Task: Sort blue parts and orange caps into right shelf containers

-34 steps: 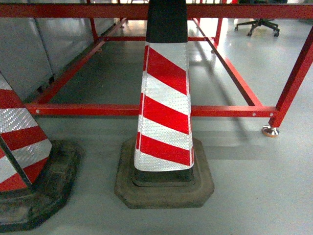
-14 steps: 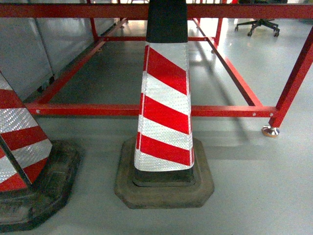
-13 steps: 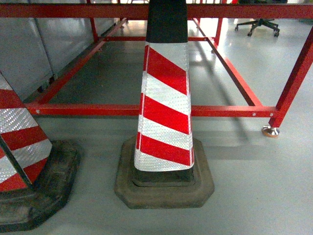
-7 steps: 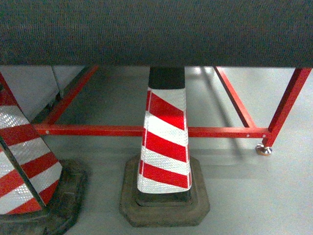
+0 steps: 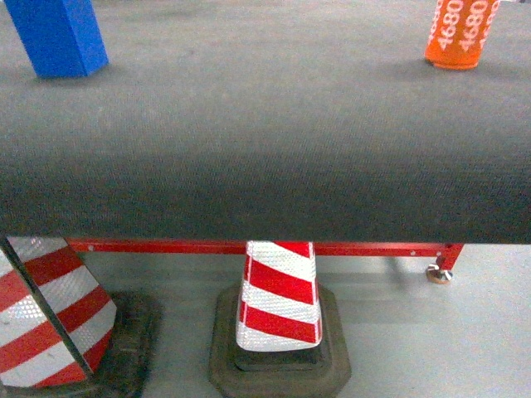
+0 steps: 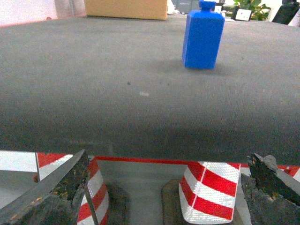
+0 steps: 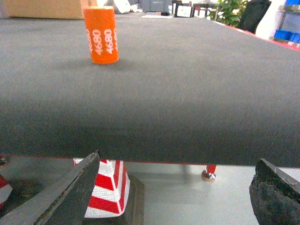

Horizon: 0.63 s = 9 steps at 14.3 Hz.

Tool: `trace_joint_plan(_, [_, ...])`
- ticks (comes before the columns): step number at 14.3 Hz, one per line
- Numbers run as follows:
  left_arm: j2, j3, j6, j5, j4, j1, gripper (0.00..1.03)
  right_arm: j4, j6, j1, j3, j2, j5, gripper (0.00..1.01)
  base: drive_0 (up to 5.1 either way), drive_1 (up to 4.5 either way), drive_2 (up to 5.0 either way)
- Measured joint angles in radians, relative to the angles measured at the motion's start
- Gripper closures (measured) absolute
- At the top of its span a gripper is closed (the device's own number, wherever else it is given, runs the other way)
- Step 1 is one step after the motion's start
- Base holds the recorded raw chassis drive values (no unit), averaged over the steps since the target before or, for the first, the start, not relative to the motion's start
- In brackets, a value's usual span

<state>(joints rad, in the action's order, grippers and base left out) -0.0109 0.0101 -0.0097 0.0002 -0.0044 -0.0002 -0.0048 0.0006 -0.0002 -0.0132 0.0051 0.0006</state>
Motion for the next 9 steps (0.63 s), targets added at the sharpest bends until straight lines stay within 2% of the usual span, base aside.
trace_joint_plan(9, [0.000, 0.000, 0.003, -0.001, 0.000, 0.000, 0.05, -0.001, -0.001, 0.000, 0.000, 0.000, -0.001, 0.03, 0.0, 0.00, 0.0])
